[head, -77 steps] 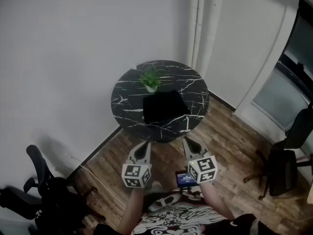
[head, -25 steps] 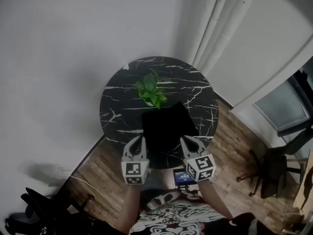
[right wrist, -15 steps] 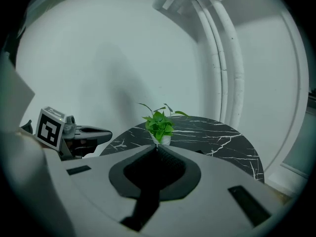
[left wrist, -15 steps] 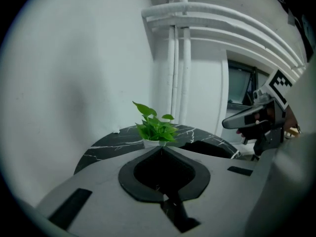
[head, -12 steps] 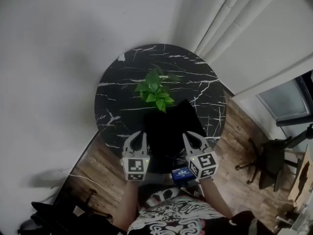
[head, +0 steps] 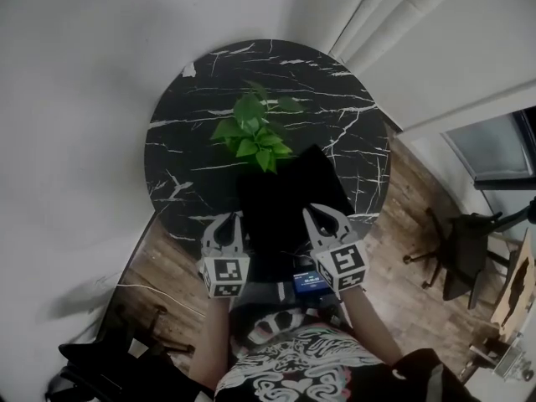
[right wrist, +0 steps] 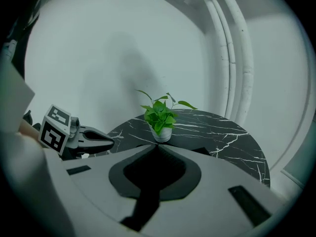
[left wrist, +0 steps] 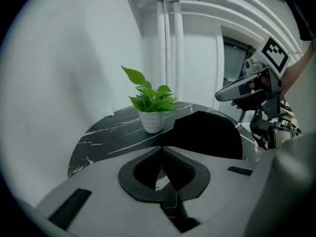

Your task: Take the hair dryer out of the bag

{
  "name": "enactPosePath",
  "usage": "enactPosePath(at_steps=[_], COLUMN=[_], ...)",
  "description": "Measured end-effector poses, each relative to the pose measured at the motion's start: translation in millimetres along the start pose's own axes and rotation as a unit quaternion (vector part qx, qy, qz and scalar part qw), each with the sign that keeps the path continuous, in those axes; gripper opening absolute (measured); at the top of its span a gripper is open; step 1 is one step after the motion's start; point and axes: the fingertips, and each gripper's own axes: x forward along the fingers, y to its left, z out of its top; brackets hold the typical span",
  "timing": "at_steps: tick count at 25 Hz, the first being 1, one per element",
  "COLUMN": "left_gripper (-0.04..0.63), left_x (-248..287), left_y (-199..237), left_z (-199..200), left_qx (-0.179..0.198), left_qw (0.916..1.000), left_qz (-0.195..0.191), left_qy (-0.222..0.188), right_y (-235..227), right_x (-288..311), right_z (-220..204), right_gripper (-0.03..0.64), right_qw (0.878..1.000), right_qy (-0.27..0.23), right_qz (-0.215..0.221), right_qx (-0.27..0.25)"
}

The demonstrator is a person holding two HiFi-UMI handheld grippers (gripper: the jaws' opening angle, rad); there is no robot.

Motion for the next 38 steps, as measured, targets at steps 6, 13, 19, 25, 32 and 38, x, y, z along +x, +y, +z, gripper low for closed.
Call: enactPosePath(at_steps=[6, 13, 19, 25, 32, 38], left_gripper=[0.015, 0.063, 0.15, 0.18, 0.162, 0.11], left_x=[5.9, 17.6, 29.1, 38.9, 44.9, 44.7], left_y=[-4.8, -16.6, -31.3, -47.7, -56.9, -62.2], left_z=[-13.9, -32.5, -46.2, -52.8, -60.2, -57.5], left_qx=[-0.037, -0.073, -0.107, -0.141, -0.149, -0.128], left_qw=[0.9991, 0.9959, 0.99, 0.9809, 0.9745, 0.9759], left_qz=[-0.008, -0.032, -0.065, -0.109, -0.135, -0.143], left_qy=[0.02, 0.044, 0.064, 0.078, 0.1, 0.104], right_y=[4.8, 14.5, 18.8, 17.7, 19.7, 29.4], right_x=[11.4, 26.0, 32.4, 39.9, 47.7, 51.4], right_z=[-5.6, -17.0, -25.4, -34.0, -45.1, -50.9], right_gripper=[0.021, 0.021, 0.021, 0.021, 0.021, 0.021], right_qw=[1.0, 0.998, 0.997, 0.995, 0.991, 0.988], right_qy=[0.013, 0.032, 0.05, 0.069, 0.102, 0.121], right_qz=[0.025, 0.05, 0.065, 0.074, 0.083, 0.098], right_qx=[0.002, 0.002, 0.004, 0.01, 0.017, 0.016])
